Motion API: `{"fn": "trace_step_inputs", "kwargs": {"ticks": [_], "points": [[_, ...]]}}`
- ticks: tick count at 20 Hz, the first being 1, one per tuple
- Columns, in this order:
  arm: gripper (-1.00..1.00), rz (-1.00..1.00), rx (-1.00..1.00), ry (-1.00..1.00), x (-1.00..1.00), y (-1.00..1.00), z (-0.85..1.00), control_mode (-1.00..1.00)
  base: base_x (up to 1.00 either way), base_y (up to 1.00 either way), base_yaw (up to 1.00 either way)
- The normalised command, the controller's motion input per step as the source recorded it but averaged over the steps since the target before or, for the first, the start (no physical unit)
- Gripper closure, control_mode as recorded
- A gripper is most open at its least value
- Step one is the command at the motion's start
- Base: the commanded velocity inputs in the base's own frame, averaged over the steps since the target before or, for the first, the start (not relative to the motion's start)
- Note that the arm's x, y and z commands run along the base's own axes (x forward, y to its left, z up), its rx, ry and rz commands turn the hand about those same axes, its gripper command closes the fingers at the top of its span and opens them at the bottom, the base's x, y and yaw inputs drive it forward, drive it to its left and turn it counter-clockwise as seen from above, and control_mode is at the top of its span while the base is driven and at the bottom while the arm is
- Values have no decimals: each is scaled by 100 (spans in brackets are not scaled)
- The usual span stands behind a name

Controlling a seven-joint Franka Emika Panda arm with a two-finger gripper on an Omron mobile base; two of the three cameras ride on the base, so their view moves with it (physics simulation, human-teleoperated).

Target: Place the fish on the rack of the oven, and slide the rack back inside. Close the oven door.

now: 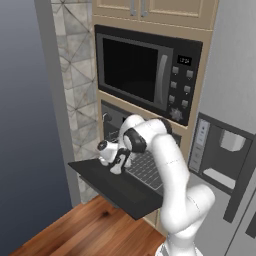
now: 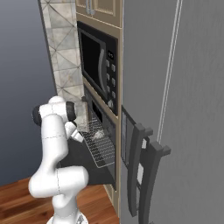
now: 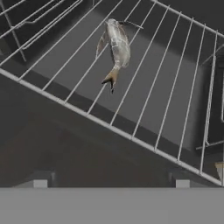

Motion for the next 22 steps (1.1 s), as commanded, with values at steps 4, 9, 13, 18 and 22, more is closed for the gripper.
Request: {"fn": "trace_step_inputs", "kwargs": {"ticks": [4, 9, 13, 18, 22], "points": [[-100, -13, -6, -1, -32, 34, -3, -100, 0, 0, 0], [-100, -21, -1, 0, 19, -52, -33, -100, 0, 0, 0], [-100, -22, 1, 0, 37, -93, -56, -100, 0, 0, 0], [-100, -22, 2, 0, 49, -100, -52, -100, 0, 0, 0], [-100, -22, 0, 1, 57, -100, -33, -100, 0, 0, 0]]}}
